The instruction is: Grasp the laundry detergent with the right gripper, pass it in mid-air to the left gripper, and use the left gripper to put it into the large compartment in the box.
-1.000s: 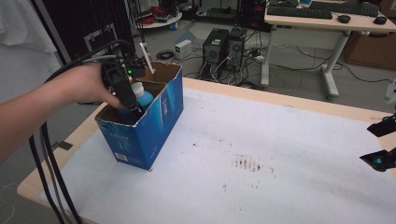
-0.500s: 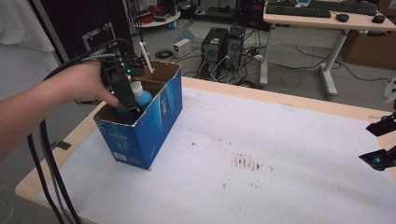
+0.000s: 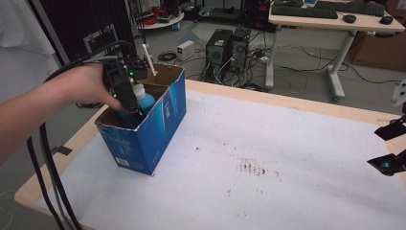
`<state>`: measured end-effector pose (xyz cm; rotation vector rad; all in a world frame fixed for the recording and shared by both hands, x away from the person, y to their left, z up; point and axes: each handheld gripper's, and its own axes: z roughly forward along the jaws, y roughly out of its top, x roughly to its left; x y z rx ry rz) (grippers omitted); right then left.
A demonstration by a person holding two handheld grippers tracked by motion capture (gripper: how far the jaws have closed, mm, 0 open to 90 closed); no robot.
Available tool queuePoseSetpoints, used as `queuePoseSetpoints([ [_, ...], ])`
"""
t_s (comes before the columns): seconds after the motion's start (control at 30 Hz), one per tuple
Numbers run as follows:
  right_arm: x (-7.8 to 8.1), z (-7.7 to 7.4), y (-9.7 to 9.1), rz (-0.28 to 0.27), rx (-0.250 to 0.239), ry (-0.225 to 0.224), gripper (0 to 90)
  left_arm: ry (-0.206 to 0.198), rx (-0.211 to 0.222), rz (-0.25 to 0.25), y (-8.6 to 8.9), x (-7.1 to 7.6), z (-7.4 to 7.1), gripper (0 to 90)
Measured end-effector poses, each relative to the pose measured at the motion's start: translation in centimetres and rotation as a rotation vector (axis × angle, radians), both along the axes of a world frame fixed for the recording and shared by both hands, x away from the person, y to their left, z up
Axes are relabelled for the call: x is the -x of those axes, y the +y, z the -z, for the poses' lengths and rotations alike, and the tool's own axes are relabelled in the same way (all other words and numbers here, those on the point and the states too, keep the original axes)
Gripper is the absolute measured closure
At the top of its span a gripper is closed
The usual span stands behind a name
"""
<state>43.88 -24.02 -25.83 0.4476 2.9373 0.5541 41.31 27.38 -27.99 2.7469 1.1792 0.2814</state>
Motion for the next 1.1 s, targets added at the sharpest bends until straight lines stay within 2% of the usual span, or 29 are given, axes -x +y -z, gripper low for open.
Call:
queuePoseSetpoints([
  [0.23,0.0,0.0,0.1,-0.007,-0.003,-0.001,19.4,0.010,-0.005,0.005,-0.1,-0.1,0.0,36.3],
  [0.47,0.1,0.0,0.0,-0.003,-0.002,0.003,19.4,0.010,0.012,0.008,-0.1,-0.2,-0.3,30.3],
  [0.53,0.1,0.0,0.1,-0.007,-0.003,0.005,19.4,0.019,0.001,0.024,-0.1,-0.2,-0.6,28.3],
  [0.57,0.1,0.0,0.1,-0.006,-0.003,0.007,19.4,0.009,0.000,0.025,-0.2,-0.1,-0.7,28.0],
  [0.63,0.2,0.1,0.1,-0.009,-0.009,0.009,19.4,0.012,0.015,0.024,-0.3,-0.1,-1.3,24.7],
  [0.7,0.3,0.1,0.1,-0.003,-0.007,0.014,19.4,-0.005,0.006,0.035,-0.5,0.0,-1.9,21.9],
  [0.77,0.3,0.2,0.0,-0.007,-0.013,0.014,19.4,-0.006,0.009,0.052,-0.6,0.1,-2.8,21.1],
  [0.9,0.4,0.4,0.0,-0.010,-0.020,0.020,19.4,-0.040,0.010,0.079,-1.4,0.3,-4.7,18.4],
  [1.0,0.6,0.3,0.0,-0.002,-0.032,0.018,19.4,-0.066,0.011,0.111,-2.4,0.3,-6.1,18.4],
  [1.1,0.7,0.1,0.0,0.000,-0.049,0.015,19.3,-0.080,0.042,0.158,-4.0,0.2,-6.9,18.4],
])
